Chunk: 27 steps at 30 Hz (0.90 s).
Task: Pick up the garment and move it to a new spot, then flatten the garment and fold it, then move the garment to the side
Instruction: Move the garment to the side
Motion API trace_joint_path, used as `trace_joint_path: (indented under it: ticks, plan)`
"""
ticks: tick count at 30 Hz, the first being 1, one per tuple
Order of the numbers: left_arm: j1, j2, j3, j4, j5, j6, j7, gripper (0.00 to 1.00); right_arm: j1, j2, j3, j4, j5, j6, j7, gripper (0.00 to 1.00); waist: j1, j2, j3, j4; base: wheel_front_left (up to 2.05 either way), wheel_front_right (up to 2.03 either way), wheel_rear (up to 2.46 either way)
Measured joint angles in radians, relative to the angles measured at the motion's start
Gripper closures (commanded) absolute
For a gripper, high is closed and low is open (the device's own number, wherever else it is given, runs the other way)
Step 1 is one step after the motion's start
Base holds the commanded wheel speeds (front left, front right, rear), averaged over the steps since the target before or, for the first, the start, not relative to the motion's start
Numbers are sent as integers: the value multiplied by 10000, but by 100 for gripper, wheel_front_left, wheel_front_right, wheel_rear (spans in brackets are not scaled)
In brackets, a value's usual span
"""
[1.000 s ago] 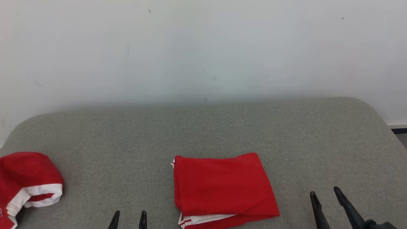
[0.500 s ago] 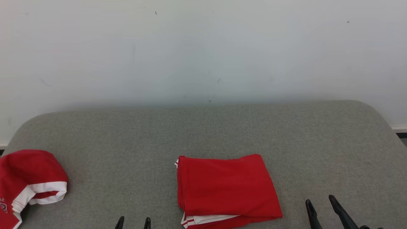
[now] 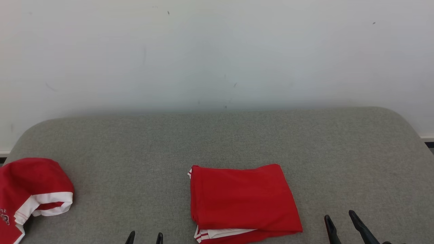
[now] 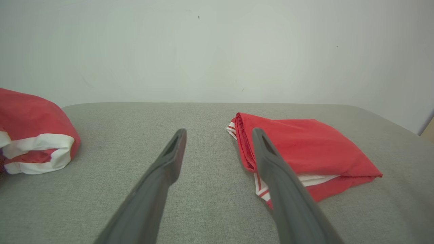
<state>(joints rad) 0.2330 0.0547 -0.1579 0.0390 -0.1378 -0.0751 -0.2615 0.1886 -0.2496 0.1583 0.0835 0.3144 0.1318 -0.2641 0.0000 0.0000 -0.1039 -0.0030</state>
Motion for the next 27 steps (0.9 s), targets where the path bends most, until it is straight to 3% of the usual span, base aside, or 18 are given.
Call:
trace_joint_path:
  ticks: [12, 17, 27]
  plan:
    - [-323, -25, -35, -33, 552, 142, 0, 0, -740, -332, 637, 1164, 920, 0, -2, 0, 1, 0, 293, 182, 0, 0, 0]
    - [-504, -31, -117, -151, 663, 222, 0, 0, -2004, -869, 1891, 2067, 2637, 0, 121, 0, 1, 1, 547, 299, 0, 0, 0]
    - [-1058, -33, -497, -341, 782, 82, 0, 0, -4253, -2105, 3691, 3103, 6619, 0, 1766, 0, 2, 1, 1349, 638, 0, 0, 0]
